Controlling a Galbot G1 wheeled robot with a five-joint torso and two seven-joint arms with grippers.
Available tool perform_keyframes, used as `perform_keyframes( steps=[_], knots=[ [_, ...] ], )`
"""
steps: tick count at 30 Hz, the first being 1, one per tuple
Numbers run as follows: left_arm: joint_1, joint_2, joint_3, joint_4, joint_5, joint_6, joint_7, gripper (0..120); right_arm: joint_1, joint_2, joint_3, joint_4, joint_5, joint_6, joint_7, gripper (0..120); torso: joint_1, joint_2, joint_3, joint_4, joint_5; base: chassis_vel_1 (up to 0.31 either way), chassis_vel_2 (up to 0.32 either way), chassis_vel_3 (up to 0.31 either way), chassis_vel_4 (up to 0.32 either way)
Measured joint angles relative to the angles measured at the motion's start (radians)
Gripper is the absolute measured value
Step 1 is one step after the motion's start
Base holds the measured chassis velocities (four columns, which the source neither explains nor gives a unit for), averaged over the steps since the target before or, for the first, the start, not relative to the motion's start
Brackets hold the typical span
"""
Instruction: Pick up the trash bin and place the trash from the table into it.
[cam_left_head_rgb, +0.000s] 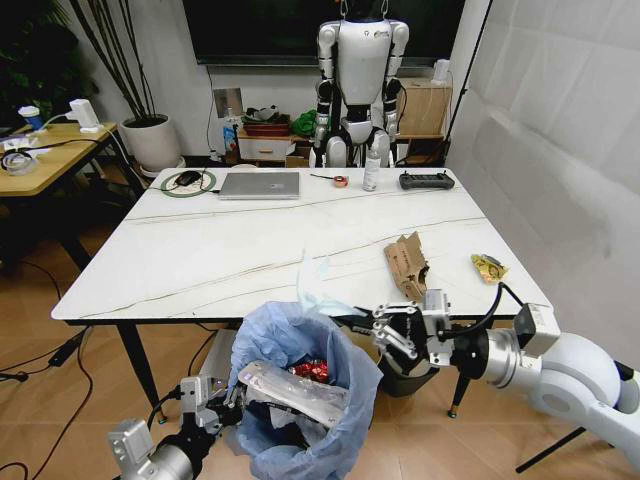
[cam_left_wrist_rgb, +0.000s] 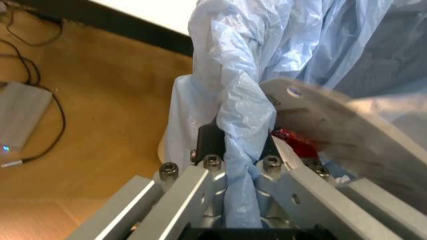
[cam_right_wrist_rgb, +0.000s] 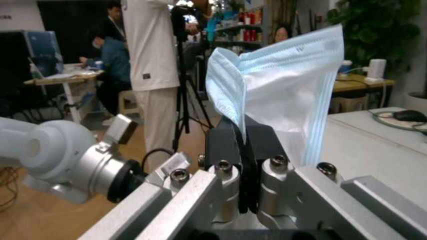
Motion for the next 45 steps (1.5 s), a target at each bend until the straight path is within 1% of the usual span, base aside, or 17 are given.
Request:
perform_keyframes(
  steps=[3, 5, 9, 15, 23, 27, 32, 34, 35, 36, 38, 39, 40, 42, 44, 45],
  knots=[
    [-0.017, 0.023, 0.011, 0.012, -0.025, 0.005, -0.007, 0, 0.018, 0.021, -0.051, -0.012, 0.002, -0.001, -0.014, 0, 0.0, 0.0, 0.0, 0.0, 0.0002, 0.0, 0.0, 0.0, 0.0],
    [-0.023, 0.028, 0.013, 0.014, -0.032, 0.007, -0.01, 0, 0.018, 0.023, -0.058, -0.015, 0.002, -0.001, -0.015, 0, 0.0, 0.0, 0.0, 0.0, 0.0001, 0.0, 0.0, 0.0, 0.0],
    [-0.083, 0.057, 0.03, 0.026, -0.08, 0.018, -0.035, 0, 0.039, 0.051, -0.108, -0.057, -0.02, -0.001, -0.017, 0, 0.0, 0.0, 0.0, -0.0003, 0.0, 0.0, 0.0, 0.0, 0.0],
    [-0.121, 0.071, 0.037, 0.036, -0.107, 0.023, -0.048, 0, 0.06, 0.079, -0.145, -0.109, -0.04, -0.001, -0.015, 0, 0.0, 0.0, 0.0, -0.0001, 0.0001, 0.0, 0.0, 0.0, 0.0],
    [-0.136, 0.071, 0.036, 0.036, -0.129, 0.026, -0.059, 0, 0.054, 0.097, -0.164, -0.137, -0.058, 0.001, -0.008, 0, 0.0, 0.0, 0.0, -0.0003, 0.0001, 0.0, 0.0, 0.0, 0.0],
    [-0.133, 0.07, 0.031, 0.031, -0.129, 0.027, -0.059, 0, 0.069, 0.112, -0.181, -0.149, -0.065, 0.002, -0.004, 0, 0.0, 0.0, 0.0, 0.0, 0.0001, 0.0, 0.0, 0.0, 0.0],
    [-0.123, 0.066, 0.027, 0.026, -0.128, 0.028, -0.063, 0, 0.056, 0.109, -0.179, -0.154, -0.086, 0.011, -0.011, 0, 0.0, 0.0, 0.0, -0.0003, 0.0001, 0.0, 0.0, 0.0, 0.0],
    [-0.115, 0.064, 0.025, 0.022, -0.126, 0.029, -0.069, 0, 0.05, 0.106, -0.176, -0.158, -0.095, 0.018, -0.023, 7, 0.0, 0.0, 0.0, -0.0002, 0.0001, 0.0, 0.0, 0.0, 0.0],
    [-0.109, 0.062, 0.023, 0.016, -0.126, 0.03, -0.073, 0, 0.045, 0.104, -0.172, -0.16, -0.098, 0.02, -0.027, 15, 0.0, 0.0, 0.0, -0.0002, 0.0001, 0.0, 0.0, 0.0, 0.0],
    [-0.106, 0.062, 0.022, 0.014, -0.126, 0.031, -0.075, 0, 0.043, 0.103, -0.17, -0.161, -0.099, 0.02, -0.029, 17, 0.0, 0.0, 0.0, -0.0002, 0.0, 0.0, 0.0, 0.0, 0.0],
    [-0.1, 0.061, 0.019, 0.01, -0.124, 0.032, -0.078, 0, 0.037, 0.099, -0.163, -0.161, -0.101, 0.021, -0.035, 25, 0.0, 0.0, 0.0, -0.0002, 0.0001, 0.0, 0.0, 0.0, 0.0],
    [-0.1, 0.061, 0.019, 0.01, -0.124, 0.032, -0.078, 0, 0.037, 0.099, -0.163, -0.161, -0.101, 0.021, -0.035, 25, 0.0, 0.0, 0.0, -0.0002, 0.0001, 0.0, 0.0, 0.0, 0.0],
    [-0.098, 0.061, 0.017, 0.01, -0.123, 0.032, -0.079, 0, 0.035, 0.098, -0.161, -0.161, -0.102, 0.022, -0.037, 29, 0.0, 0.0, 0.0, -0.0002, 0.0001, 0.0, 0.0, 0.0, 0.0],
    [-0.09, 0.058, 0.013, 0.007, -0.118, 0.032, -0.08, 0, 0.028, 0.095, -0.152, -0.159, -0.102, 0.022, -0.04, 41, 0.0, 0.0, 0.0, -0.0002, 0.0001, 0.0, 0.0, 0.0, 0.0],
    [-0.09, 0.057, 0.012, 0.005, -0.117, 0.032, -0.08, 0, 0.027, 0.094, -0.151, -0.158, -0.102, 0.023, -0.041, 43, 0.0, 0.0, 0.0, -0.0002, 0.0001, 0.0, 0.0, 0.0, 0.0],
    [-0.088, 0.055, 0.011, 0.003, -0.117, 0.032, -0.081, 0, 0.026, 0.094, -0.149, -0.157, -0.102, 0.023, -0.041, 49, 0.0, 0.0, 0.0, -0.0002, 0.0, 0.0, 0.0, 0.0, 0.0]
  ],
)
